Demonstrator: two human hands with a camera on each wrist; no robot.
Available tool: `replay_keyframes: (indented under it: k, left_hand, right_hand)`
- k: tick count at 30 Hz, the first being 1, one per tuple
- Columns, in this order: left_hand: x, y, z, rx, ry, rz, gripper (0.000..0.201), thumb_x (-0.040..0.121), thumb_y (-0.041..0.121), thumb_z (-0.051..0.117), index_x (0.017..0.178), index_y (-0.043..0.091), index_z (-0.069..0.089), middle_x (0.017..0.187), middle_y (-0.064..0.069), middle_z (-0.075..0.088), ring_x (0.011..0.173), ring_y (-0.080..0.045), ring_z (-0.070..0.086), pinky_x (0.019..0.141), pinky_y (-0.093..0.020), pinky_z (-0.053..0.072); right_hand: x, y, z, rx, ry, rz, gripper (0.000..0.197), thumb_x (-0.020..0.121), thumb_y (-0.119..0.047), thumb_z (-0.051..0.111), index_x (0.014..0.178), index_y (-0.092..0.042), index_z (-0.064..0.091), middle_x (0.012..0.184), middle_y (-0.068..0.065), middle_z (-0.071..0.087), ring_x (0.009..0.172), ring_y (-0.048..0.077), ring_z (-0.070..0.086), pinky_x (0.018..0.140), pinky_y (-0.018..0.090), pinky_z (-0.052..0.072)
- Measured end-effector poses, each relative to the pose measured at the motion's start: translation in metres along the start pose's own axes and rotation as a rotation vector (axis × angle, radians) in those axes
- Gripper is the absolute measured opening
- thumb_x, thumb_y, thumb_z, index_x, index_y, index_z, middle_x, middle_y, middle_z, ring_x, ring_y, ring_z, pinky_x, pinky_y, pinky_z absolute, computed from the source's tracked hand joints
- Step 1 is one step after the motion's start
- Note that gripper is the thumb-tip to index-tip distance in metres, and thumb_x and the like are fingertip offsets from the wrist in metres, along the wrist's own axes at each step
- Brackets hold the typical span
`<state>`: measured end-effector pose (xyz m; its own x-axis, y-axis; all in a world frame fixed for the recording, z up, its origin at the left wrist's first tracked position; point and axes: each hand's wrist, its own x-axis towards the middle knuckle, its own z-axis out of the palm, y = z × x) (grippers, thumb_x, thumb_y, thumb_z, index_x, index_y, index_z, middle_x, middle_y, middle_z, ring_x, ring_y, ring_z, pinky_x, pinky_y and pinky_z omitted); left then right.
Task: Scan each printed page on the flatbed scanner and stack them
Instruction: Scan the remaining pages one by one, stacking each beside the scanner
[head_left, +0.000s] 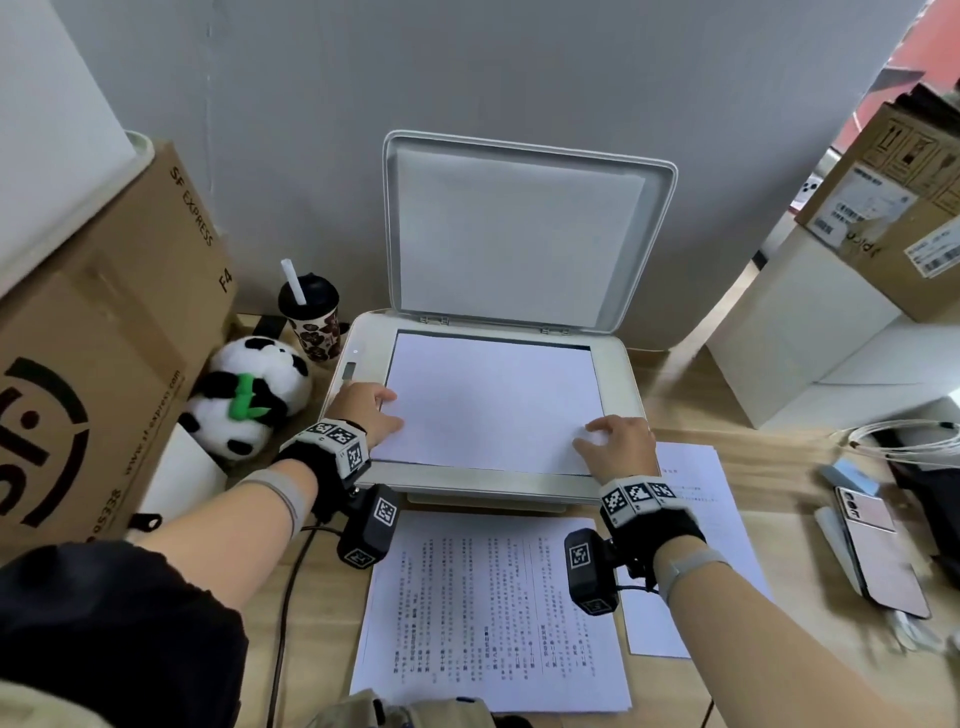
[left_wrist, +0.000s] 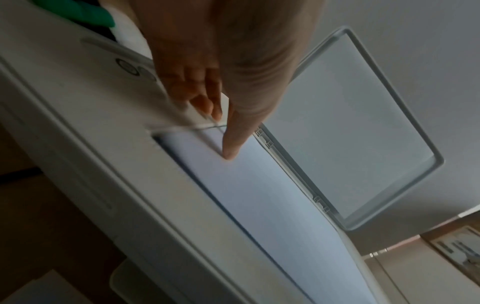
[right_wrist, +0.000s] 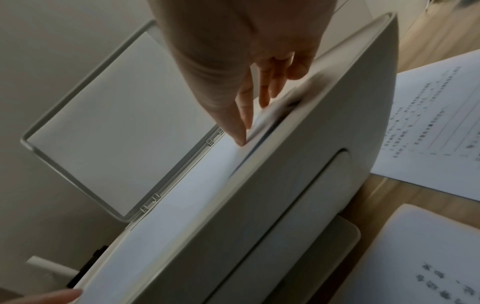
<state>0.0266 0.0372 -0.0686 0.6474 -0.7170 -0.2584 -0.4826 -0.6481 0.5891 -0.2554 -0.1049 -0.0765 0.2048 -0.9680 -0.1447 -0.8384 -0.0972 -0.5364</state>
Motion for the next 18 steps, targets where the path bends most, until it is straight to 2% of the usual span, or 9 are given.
replay_keyframes:
  k: [3,6,8,18]
  left_hand:
    - [0.0016,0.0013,0.0015,0.039,0.016,0.060,0.047,0.075,0.019,0.076,0.120,0.013,0.061,0.130,-0.008,0.042,0.115,-0.023,0.052,0.102,-0.027,0.039]
    - [0.0023,0.0048,0.0049,0.078,-0.056,0.138,0.054,0.073,0.025,0.078,0.123,0.013,0.059,0.133,-0.005,0.042,0.122,-0.021,0.047,0.108,-0.030,0.036]
    - [0.0027,0.0064,0.0071,0.108,-0.088,0.141,0.060,0.072,0.026,0.080,0.126,0.012,0.057,0.136,-0.005,0.042,0.126,-0.020,0.044,0.111,-0.031,0.033]
    - [0.0071,0.0073,0.0090,0.096,-0.083,0.144,0.064,0.071,0.024,0.081,0.128,0.011,0.056,0.139,-0.007,0.041,0.127,-0.021,0.045,0.112,-0.033,0.033]
  right_hand:
    - [-0.0011,-0.0027,-0.0019,0.000,0.016,-0.055,0.030,0.081,-0.030,0.067,0.110,-0.022,0.064,0.127,0.003,0.050,0.122,0.021,0.041,0.101,0.031,0.034]
    - [-0.0040,-0.0031,-0.0009,-0.047,-0.004,-0.124,0.042,0.080,-0.036,0.070,0.118,-0.022,0.062,0.129,0.000,0.053,0.121,0.022,0.042,0.101,0.030,0.032]
    - [-0.0056,-0.0029,-0.0003,-0.102,-0.001,-0.144,0.047,0.079,-0.040,0.070,0.122,-0.023,0.060,0.131,-0.003,0.053,0.121,0.022,0.042,0.099,0.030,0.033]
    - [-0.0016,-0.0098,-0.0067,-0.165,-0.048,-0.142,0.053,0.081,-0.042,0.067,0.130,-0.024,0.053,0.138,-0.006,0.048,0.123,0.022,0.040,0.101,0.034,0.037]
